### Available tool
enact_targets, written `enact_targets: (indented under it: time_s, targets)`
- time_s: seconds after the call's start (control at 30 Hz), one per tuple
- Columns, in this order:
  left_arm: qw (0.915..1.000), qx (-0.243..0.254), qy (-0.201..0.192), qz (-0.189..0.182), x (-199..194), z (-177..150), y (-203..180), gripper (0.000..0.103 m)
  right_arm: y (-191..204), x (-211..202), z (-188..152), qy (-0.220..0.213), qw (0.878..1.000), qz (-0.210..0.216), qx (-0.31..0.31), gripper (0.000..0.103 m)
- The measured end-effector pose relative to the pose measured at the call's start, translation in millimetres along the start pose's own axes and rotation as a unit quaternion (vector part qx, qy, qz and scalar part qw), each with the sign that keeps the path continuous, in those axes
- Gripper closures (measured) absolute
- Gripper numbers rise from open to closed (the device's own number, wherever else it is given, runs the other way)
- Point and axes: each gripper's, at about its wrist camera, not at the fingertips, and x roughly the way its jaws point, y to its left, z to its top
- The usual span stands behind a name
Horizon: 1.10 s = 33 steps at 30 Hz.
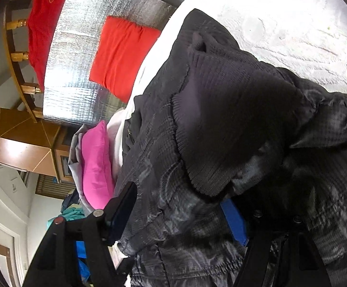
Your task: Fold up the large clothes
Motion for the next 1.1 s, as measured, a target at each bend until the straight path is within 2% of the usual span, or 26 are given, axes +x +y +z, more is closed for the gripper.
enact_targets:
  time_s: [0.07,0.13,0.23,0.33,0.4,0.53,0.57,0.6,0.63,0.67,0.7,0.73,0.83,0.93,1.0,1.07,1.1]
  targets:
    - [0.9981,-0.044,0.024,-0.036,4,1,12,0.025,-2,-6,-1,0.01,1.0,0.005,0.006,0.03]
    - [0.9949,-0.08,0.034,-0.051,8,2,24,0.025,-2,-14,-6,0.017,1.0,0.011,0.005,0.03]
    - [0.9902,-0.127,0.028,-0.051,10,6,42,0.025,-1,-22,-16,0.027,1.0,0.011,0.005,0.03]
    - [0.9882,-0.144,0.023,-0.048,15,13,50,0.025,0,-16,-20,0.035,0.999,0.004,-0.003,0.03]
    - [0.9859,-0.156,0.031,-0.053,24,17,53,0.025,-4,-12,-18,0.031,1.0,0.0,0.001,0.03]
    - [0.9812,-0.179,0.021,-0.069,31,25,61,0.026,-10,-8,-1,-0.014,1.0,0.004,0.014,0.029]
    - [0.9803,-0.183,0.017,-0.072,32,27,63,0.026,-10,-7,2,-0.021,1.0,0.004,0.014,0.03]
    - [0.9803,-0.183,0.012,-0.073,33,29,65,0.026,-12,-6,6,-0.03,0.999,0.002,0.014,0.035]
    - [0.9811,-0.18,0.007,-0.071,34,31,65,0.031,-13,-5,9,-0.037,0.999,-0.004,0.013,0.049]
    - [0.9824,-0.175,0.004,-0.067,36,34,64,0.036,-15,-4,11,-0.038,0.999,-0.008,0.014,0.055]
    - [0.9832,-0.171,0.004,-0.064,38,37,64,0.047,-17,-2,13,-0.037,0.999,-0.005,0.018,0.063]
    - [0.9833,-0.17,0.003,-0.065,39,38,66,0.055,-17,-3,14,-0.04,0.999,-0.001,0.019,0.065]
    - [0.9824,-0.169,-0.004,-0.079,38,46,66,0.065,4,-19,12,-0.076,0.996,-0.004,-0.035,0.07]
    - [0.984,-0.156,-0.022,-0.082,28,49,63,0.066,25,-29,9,-0.102,0.99,-0.016,-0.092,0.07]
    - [0.9864,-0.148,-0.015,-0.069,30,47,63,0.066,22,-24,11,-0.09,0.991,-0.037,-0.092,0.07]
    - [0.9875,-0.147,0.019,-0.053,45,45,63,0.064,8,-8,15,-0.048,0.995,-0.062,-0.067,0.07]
    - [0.9871,-0.149,0.026,-0.054,49,45,63,0.064,1,-5,17,-0.034,0.997,-0.059,-0.043,0.067]
